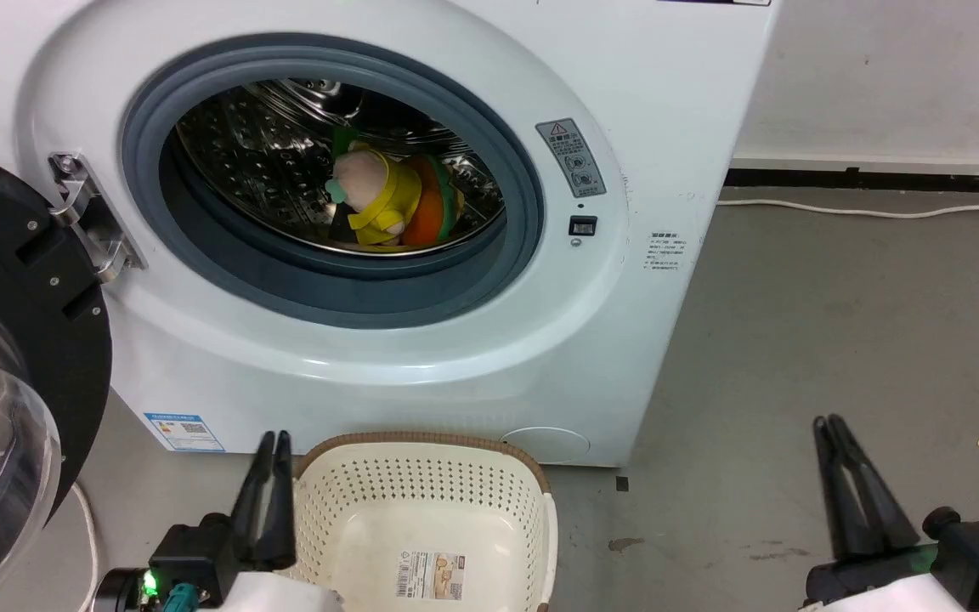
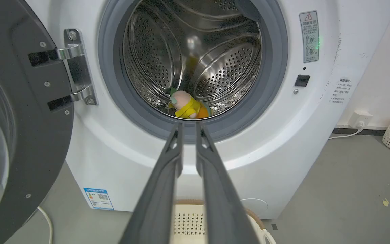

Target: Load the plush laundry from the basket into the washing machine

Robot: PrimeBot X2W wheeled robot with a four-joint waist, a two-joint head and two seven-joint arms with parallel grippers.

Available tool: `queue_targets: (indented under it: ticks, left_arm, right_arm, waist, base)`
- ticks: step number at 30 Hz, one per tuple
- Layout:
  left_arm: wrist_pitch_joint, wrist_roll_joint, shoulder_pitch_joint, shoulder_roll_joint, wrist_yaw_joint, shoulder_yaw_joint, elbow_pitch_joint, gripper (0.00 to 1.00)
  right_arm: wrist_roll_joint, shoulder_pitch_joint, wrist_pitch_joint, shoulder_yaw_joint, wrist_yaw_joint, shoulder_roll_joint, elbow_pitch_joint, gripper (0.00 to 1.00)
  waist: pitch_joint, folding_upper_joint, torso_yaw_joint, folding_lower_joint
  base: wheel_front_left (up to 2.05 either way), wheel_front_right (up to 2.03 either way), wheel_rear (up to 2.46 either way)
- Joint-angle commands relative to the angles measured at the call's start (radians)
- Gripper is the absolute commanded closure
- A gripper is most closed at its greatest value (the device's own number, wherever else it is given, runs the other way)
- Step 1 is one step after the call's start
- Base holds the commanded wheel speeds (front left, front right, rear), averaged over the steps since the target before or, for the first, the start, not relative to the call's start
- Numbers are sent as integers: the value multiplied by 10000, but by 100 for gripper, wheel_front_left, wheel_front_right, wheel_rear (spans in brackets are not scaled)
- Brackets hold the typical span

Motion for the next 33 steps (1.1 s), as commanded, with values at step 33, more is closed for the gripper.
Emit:
queue_targets:
  ticks: [33]
  left_arm:
    - [730,516,-90,-193,-229,316,-165,100]
  right_arm:
    - [-280,-212,733,72,-3,-1,105,100]
  waist:
    - [-156,0,26,0]
  base:
    - [0,0,0]
